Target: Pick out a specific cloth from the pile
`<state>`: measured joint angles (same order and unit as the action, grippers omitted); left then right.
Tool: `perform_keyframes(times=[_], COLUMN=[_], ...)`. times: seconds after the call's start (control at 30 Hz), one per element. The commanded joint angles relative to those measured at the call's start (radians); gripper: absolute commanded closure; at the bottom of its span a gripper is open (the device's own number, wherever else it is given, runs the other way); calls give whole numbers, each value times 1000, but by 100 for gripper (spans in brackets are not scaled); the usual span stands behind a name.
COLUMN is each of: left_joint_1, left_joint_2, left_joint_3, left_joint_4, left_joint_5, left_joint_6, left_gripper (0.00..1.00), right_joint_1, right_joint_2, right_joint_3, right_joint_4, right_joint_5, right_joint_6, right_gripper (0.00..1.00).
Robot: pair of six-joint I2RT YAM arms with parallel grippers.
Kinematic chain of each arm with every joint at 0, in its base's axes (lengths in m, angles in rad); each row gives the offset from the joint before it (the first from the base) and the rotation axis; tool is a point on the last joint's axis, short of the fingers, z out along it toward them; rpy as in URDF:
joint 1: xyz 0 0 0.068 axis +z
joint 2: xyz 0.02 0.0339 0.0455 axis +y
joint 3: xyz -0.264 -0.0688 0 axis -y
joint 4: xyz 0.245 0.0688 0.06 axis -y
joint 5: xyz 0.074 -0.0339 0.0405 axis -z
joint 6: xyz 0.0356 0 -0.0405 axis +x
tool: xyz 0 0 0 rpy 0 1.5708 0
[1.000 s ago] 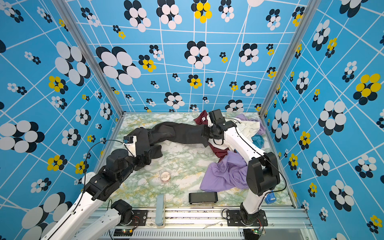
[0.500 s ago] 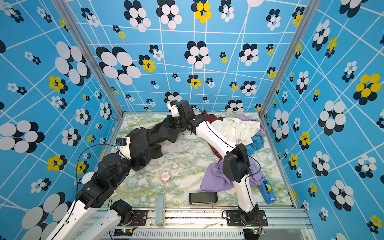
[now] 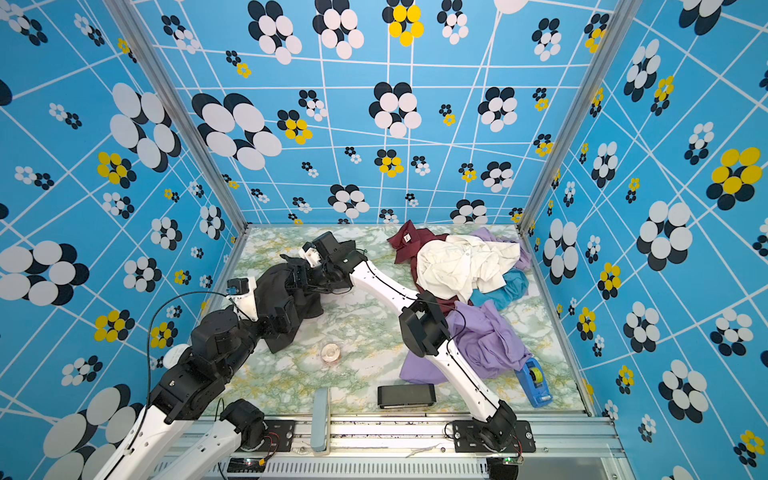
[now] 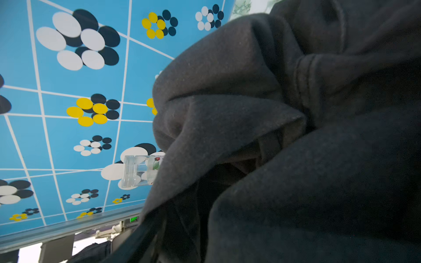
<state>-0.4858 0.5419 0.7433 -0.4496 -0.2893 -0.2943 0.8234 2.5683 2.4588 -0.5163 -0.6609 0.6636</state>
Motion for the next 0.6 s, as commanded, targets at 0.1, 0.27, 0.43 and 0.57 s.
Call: perform_keyframes(times=[0.1,0.27,0.43,0.57], left_joint_1=[-2,-2,-2,0], left_joint_2=[-5,9,40,92], left_joint_3=[2,14,29,40], left_joint_4=[-11,-4,-3,-12], left_joint_5=[-16,-15,-32,-87], left_joint_6=[11,14,17,42], left_gripper=[5,2,1,1], right_joint_1=[-18,-28,-51,-126], right_joint_2=[-179,-298,-434,-662], right_joint_3=[-33,-37,-85,-362], right_joint_4=[-101,-304,-519,-451], right_joint_5=[70,200,369,469], right_joint_6=[-115,-235,-356,-393], right_gripper=[7,1,1,1])
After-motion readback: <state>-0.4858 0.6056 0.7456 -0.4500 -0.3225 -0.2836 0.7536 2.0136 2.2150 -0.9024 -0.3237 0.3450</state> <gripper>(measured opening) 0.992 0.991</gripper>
